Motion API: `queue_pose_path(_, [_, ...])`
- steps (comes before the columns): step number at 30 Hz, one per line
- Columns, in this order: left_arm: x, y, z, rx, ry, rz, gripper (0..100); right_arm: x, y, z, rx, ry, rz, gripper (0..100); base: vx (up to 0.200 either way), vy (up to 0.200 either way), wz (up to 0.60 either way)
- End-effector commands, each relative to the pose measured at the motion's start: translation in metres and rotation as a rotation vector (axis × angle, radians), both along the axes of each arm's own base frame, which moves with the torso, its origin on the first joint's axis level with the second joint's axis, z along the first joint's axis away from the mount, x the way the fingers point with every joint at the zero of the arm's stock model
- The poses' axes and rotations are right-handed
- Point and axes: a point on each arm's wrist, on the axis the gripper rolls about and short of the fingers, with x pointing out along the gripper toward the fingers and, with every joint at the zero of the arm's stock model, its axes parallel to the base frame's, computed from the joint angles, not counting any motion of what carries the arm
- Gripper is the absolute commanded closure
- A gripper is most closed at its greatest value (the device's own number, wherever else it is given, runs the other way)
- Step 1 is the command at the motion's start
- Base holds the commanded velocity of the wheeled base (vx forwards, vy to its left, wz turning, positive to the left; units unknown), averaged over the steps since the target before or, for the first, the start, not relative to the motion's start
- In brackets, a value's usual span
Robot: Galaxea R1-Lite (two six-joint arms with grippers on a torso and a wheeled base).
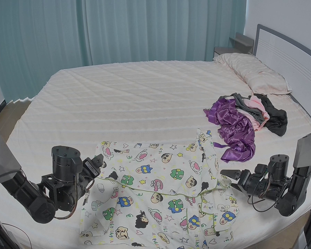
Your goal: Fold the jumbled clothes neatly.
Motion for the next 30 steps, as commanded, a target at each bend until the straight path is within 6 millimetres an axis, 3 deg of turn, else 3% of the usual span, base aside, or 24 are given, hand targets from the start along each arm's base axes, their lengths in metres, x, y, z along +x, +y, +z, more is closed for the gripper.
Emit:
queue_pose_path(1, [0.000,0.000,-0.002,0.003,0.005,0.001,0,0.000,0.004,-0.012,-0.012,0.052,0.015,0,0.000,0.000,0.00])
queue_pose_path(3, [0.000,0.000,-0.002,0.003,0.005,0.001,0,0.002,0.005,-0.015,-0.013,0.067,0.014,0,0.000,0.000,0.00])
queue_pose_path(4, [0.000,0.000,-0.002,0.003,0.005,0.001,0,0.002,0.005,-0.015,-0.013,0.067,0.014,100,0.000,0.000,0.00])
queue_pose_path(9, [0.001,0.000,-0.001,0.002,0.002,0.003,0,0.003,0.002,-0.005,-0.008,0.039,0.002,100,0.000,0.000,0.00])
queue_pose_path(14, [0.000,-0.001,-0.001,0.002,0.002,0.001,0,0.016,0.001,0.010,-0.008,0.009,-0.027,100,0.000,0.000,0.00])
queue_pose_path(20, [0.002,-0.001,-0.006,0.010,0.017,0.003,0,0.059,-0.001,0.023,-0.030,0.062,-0.074,100,0.000,0.000,0.00])
queue_pose_path(21, [0.002,-0.001,-0.006,0.010,0.017,0.003,0,0.059,-0.001,0.023,-0.030,0.062,-0.074,100,0.000,0.000,0.00])
queue_pose_path(24, [0.003,-0.002,-0.011,0.019,0.033,0.004,0,0.088,-0.003,0.033,-0.037,0.095,-0.096,100,0.000,0.000,0.00])
queue_pose_path(30, [0.004,-0.002,-0.013,0.022,0.039,0.005,0,0.116,-0.002,0.027,-0.049,0.149,-0.106,100,0.000,0.000,0.00])
